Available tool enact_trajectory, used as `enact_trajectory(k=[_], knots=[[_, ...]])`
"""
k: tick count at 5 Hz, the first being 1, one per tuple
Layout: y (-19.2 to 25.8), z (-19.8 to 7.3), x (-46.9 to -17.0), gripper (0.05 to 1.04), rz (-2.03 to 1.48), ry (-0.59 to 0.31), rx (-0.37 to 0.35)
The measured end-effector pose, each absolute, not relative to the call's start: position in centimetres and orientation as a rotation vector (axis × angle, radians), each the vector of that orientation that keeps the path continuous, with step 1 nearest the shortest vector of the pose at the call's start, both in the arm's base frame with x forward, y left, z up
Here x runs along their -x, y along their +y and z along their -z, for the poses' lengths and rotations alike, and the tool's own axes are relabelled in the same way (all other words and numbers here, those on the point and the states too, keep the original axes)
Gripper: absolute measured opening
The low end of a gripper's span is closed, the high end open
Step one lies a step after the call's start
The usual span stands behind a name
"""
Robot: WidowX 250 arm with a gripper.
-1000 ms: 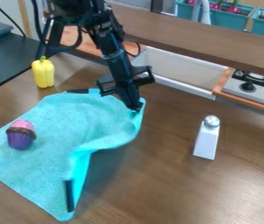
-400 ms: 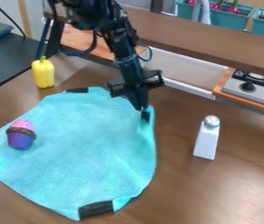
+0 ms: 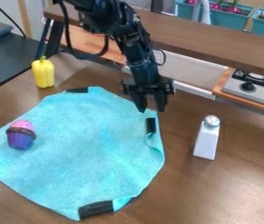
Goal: Unfold the cloth from bottom left to top right
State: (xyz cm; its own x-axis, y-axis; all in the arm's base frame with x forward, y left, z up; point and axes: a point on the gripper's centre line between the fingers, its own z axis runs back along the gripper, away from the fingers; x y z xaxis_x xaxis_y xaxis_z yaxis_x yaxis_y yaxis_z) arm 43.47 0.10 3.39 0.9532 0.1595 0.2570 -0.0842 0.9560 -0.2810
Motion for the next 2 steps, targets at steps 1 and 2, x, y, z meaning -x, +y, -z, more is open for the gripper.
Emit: enact_trajectory(k=[1, 2], knots=[[1.4, -6.0, -42.8, 0.991, -0.033, -0.322, 0.274], [5.4, -8.8, -40.1, 0.999, 0.018, -0.253, 0.246]])
